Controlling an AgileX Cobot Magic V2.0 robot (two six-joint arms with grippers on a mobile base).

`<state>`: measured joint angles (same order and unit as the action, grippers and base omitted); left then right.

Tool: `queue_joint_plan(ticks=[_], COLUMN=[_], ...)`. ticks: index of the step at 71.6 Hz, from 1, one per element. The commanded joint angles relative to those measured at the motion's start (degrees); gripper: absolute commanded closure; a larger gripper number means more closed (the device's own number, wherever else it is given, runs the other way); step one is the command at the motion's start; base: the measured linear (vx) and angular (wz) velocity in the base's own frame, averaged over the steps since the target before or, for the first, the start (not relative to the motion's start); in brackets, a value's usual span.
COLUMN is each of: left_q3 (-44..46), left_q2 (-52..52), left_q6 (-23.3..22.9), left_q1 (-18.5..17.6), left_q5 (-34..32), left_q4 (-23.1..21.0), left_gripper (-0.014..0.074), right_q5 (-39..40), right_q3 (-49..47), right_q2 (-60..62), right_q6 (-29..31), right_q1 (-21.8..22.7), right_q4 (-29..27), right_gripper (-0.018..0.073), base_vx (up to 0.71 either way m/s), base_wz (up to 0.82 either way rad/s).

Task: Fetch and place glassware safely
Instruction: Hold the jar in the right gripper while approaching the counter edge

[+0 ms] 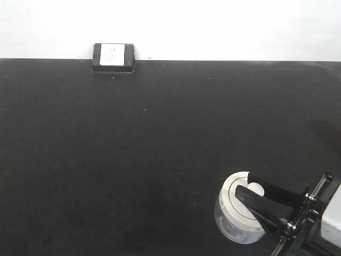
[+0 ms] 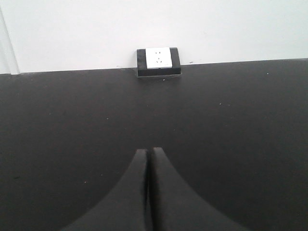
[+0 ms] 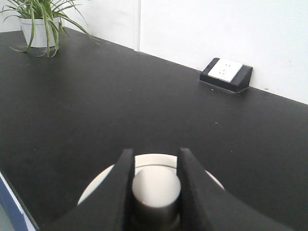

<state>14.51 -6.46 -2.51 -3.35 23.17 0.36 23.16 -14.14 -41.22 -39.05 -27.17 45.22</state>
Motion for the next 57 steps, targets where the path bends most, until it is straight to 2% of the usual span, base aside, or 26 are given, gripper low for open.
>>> queue_joint_plan(ticks=[1, 57], left_q3=[1.36, 1.36], left_q2=[-0.72, -0.74], left_q6=[-0.12, -0.12], left_q1=[-0.41, -0.37], left_q5=[-4.02, -3.99], left_q4=[-0.36, -0.36], left_gripper=[0.0603, 0.0603], right_q5=[4.57, 4.22], right_q3=[-1.81, -1.81], right_q2=[0.08, -0.40], right_q6=[0.17, 0.31], right_q1=[0.09, 0.09], right_q4=[-1.20, -1.20], right_gripper=[0.0560, 0.0560], base_vx=[0.05, 0.01], base_wz=[-0.07, -0.02])
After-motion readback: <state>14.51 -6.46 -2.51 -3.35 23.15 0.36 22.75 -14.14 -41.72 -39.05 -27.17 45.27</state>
